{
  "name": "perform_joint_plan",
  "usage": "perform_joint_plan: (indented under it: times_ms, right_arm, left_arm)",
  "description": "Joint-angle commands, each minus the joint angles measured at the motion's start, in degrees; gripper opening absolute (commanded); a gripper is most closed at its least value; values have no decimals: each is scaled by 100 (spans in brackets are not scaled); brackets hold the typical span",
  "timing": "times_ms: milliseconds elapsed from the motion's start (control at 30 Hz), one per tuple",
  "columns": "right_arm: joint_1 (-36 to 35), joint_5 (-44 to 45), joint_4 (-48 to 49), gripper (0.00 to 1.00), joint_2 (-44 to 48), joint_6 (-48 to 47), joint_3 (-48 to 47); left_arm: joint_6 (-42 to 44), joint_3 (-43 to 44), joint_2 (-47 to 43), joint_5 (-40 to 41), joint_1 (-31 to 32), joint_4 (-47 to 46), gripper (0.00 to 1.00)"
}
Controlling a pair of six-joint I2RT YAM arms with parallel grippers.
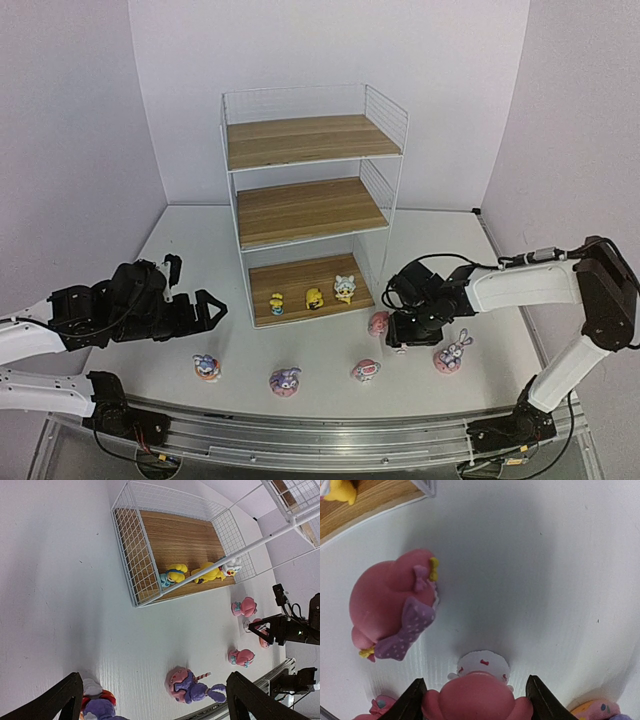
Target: Place and organize the plastic toys onto the shelf
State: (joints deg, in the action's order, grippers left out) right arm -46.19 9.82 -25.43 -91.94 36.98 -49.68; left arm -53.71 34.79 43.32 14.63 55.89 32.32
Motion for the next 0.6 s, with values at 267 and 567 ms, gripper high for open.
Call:
perform_joint_plan:
  times_ms: [267, 567]
  right_arm:
    - [17, -754, -143, 27, 880, 295, 268]
    - [-100, -3760, -252, 25, 1873, -464, -327]
  left_arm:
    - [613, 88, -257, -482, 6, -414, 100]
    - [2158, -85, 275, -3837, 19, -2729, 99]
